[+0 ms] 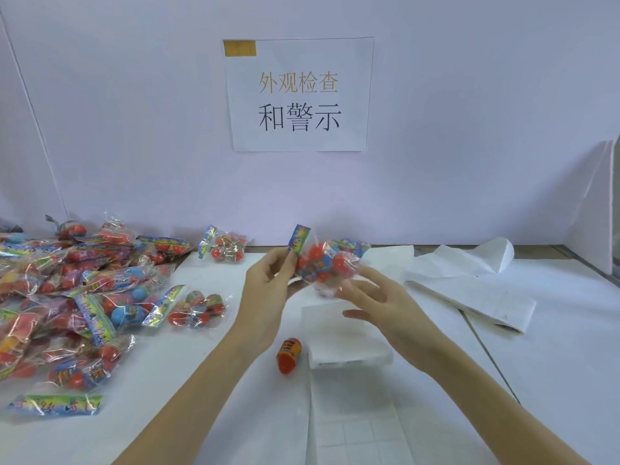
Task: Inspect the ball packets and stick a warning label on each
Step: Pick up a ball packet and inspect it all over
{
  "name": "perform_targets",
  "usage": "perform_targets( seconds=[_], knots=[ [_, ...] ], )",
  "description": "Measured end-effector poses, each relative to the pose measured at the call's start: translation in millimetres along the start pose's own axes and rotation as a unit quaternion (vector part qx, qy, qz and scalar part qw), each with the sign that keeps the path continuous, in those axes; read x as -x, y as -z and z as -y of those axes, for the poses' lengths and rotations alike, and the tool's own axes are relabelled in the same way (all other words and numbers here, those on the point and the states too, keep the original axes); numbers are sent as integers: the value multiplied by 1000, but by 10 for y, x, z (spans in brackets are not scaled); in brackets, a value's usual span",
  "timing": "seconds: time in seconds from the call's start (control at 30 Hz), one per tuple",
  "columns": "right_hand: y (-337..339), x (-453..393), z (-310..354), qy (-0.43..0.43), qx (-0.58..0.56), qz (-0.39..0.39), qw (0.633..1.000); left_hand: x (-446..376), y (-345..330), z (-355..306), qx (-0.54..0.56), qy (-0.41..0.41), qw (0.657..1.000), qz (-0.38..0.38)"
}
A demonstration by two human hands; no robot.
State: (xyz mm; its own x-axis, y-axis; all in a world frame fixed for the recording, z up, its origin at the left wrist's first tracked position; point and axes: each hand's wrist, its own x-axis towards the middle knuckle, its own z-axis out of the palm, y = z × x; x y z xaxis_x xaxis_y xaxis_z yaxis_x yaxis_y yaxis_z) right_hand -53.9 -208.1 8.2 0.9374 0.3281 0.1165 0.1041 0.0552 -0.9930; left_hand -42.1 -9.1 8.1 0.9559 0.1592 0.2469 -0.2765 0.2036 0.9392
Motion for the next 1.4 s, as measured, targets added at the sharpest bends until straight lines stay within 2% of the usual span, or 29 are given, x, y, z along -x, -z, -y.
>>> perform_targets(
  seconds=[0.1,0.17,0.3,0.53,0.7,0.8,0.9,1.03,1.17,1.23,1.33,1.4],
  knots=[
    [-11,-26,-5,5,-12,-58,998,93,-95,5,23,43,997,57],
    [23,-33,11,-8,-21,-81,996,108,-114,11,-5,52,997,61],
    [108,-19,20,-13,44,-47,998,88,-85,0,-63,55,996,42],
    [75,-6,46,-1,85,-59,995,71,-5,8,-117,13,991,63],
    [90,-6,66,-16,15,-91,996,31,-3,17,-84,15,996,13],
    [91,-37,49,-16,-7,-94,995,44,-13,47,-124,-8,992,19],
    [116,-35,43,-2,36,-97,995,117,-70,75,-140,-4,987,78],
    [144,-39,18,5,84,-106,991,162,-133,70,-193,-51,978,62],
    [103,-49,6,-4,-1,-128,992,158,-119,55,-193,-93,976,48],
    [84,-32,24,-3,-2,-94,996,163,-114,69,-209,-116,971,17],
    [67,7,23,-10,52,19,998,134,-93,91,-217,-120,968,-44],
    [76,9,22,-7,59,40,997,102,-67,73,-217,-109,969,-50]
  ],
)
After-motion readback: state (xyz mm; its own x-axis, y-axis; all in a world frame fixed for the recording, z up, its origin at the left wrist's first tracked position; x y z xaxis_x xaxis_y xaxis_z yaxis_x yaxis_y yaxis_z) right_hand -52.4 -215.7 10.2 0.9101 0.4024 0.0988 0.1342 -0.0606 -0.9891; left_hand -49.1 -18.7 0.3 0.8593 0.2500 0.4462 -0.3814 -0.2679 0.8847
